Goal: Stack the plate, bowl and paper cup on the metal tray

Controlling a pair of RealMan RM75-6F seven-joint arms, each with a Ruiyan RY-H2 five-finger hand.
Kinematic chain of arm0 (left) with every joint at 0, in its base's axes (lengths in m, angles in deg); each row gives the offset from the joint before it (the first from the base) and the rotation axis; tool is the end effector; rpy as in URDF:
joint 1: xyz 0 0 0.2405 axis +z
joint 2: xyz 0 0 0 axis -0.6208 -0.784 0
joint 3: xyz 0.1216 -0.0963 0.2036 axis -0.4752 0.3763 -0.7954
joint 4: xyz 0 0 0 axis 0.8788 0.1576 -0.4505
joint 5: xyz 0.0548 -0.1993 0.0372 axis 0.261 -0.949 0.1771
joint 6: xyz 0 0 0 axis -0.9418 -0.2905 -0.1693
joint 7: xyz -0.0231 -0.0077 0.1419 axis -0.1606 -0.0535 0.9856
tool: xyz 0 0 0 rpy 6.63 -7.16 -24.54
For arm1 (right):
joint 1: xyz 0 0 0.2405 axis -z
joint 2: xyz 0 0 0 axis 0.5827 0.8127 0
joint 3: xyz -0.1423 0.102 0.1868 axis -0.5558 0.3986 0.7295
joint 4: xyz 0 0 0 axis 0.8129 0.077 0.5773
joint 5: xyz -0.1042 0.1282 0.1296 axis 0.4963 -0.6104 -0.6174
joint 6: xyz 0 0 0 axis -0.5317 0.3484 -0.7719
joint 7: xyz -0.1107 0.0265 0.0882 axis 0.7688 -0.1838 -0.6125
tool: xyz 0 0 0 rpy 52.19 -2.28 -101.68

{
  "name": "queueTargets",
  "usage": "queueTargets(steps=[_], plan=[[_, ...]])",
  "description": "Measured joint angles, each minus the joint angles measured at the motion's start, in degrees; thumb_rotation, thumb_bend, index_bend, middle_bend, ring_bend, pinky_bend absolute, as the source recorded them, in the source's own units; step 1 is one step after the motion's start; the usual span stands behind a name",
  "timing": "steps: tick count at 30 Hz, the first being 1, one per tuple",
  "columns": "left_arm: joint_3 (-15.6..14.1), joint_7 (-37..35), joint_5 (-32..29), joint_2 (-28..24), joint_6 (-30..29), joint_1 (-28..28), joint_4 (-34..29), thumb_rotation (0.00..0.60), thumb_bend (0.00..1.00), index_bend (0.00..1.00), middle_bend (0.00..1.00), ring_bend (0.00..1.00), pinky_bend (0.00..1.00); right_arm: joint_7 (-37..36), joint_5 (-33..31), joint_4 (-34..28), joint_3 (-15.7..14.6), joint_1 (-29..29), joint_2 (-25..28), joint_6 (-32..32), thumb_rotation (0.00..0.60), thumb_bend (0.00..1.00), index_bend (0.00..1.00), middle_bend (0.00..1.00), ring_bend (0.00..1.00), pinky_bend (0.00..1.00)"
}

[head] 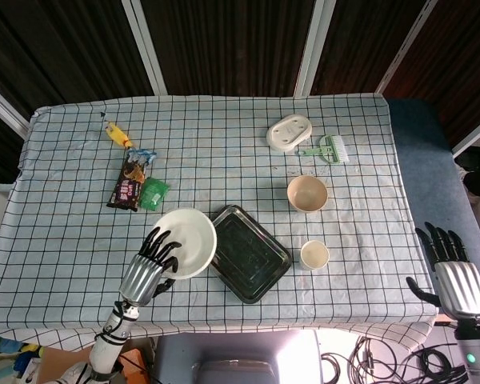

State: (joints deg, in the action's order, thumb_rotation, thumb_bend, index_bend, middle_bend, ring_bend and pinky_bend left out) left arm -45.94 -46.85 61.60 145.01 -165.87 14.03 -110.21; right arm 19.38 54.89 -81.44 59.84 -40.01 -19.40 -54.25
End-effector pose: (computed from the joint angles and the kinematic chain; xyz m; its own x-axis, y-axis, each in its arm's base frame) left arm -0.1898 0.2495 -0.0503 0.2616 -0.0894 0.9610 0.8135 -0.5155 -0.2693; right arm -0.3040 -0.1754 0.1570 0.4343 -0.0434 0.8997 -0.9008 -0.0179 0.4339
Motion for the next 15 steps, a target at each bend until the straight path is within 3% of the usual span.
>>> queueTargets(steps=[6,15], plan=[[1.46,1.42,0.49,2.41,5.38,-5.48,-0.02,0.6,0.5,0.73,0.33,0.13,0.07,-4.66,-2.49,-0.09,1.66,1.05,1.51,-1.89,0.6,0.19,0.0,0.0,0.0,0.0],[3.31,0.1,-0.52,7.47,11.75,-11.76,7.54,0.6,0.5,0.71,0.32,0.13,0.07,-7.45,-3.95,0.18,2.75,1.81,3.02,-2.59,0.6,0.19,0.0,0.0,0.0,0.0]])
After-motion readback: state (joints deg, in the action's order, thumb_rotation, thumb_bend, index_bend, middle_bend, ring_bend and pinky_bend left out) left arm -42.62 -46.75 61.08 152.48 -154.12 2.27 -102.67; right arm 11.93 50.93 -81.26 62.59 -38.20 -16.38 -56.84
